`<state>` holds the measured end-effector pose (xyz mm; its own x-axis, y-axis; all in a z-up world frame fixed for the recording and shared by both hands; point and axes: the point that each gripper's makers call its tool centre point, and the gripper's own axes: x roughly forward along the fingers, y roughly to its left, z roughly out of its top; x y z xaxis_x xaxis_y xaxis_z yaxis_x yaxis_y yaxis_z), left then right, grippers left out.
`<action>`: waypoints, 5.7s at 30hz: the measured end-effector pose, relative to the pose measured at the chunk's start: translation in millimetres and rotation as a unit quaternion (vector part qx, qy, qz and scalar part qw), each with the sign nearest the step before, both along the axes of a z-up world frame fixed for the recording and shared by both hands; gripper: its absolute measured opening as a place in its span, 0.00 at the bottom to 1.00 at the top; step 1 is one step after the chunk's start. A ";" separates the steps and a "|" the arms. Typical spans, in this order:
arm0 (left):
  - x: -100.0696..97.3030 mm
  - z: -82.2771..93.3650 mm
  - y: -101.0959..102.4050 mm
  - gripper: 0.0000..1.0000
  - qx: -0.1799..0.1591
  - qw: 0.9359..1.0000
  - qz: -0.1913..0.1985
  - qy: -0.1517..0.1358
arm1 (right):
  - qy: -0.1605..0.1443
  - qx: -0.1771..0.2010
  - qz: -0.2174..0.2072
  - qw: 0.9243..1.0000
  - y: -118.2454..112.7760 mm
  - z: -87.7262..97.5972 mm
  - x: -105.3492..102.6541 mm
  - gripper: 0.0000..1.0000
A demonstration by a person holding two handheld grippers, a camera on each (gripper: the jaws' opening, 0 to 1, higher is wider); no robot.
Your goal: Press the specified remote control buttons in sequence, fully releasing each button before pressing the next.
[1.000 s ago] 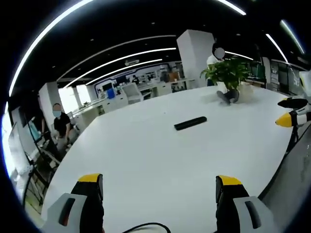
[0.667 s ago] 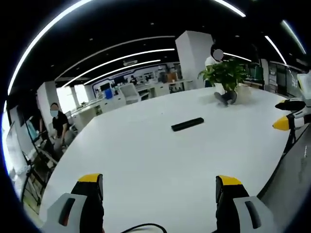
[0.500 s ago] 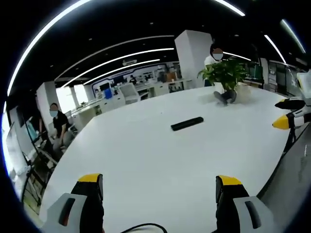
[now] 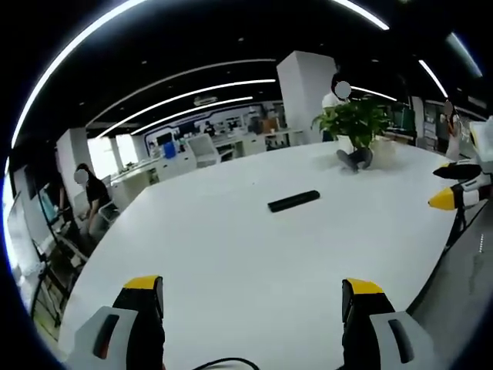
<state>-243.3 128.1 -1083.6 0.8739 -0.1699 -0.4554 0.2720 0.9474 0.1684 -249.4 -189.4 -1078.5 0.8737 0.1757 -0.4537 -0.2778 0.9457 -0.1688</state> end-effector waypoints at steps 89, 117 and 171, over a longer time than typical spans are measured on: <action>251.9 -40.6 -139.2 0.56 0.173 0.915 -0.334 0.145 | 0.021 0.002 -0.014 1.000 -6.0 -5.9 2.1 0.68; 273.2 -101.6 -141.2 0.47 0.222 0.845 -0.406 0.269 | 0.042 -0.010 -0.014 0.999 -8.4 -13.3 3.1 0.67; 227.6 -109.5 -143.9 0.24 0.201 0.833 -0.416 0.304 | 0.029 -0.006 -0.020 0.999 -7.7 -6.8 2.6 0.67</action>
<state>-15.7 -15.8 -1193.1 0.1173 -0.3287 -0.9371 0.9574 0.2881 0.0188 -246.8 -197.1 -1085.3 0.8519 0.1360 -0.5057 -0.2504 0.9539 -0.1652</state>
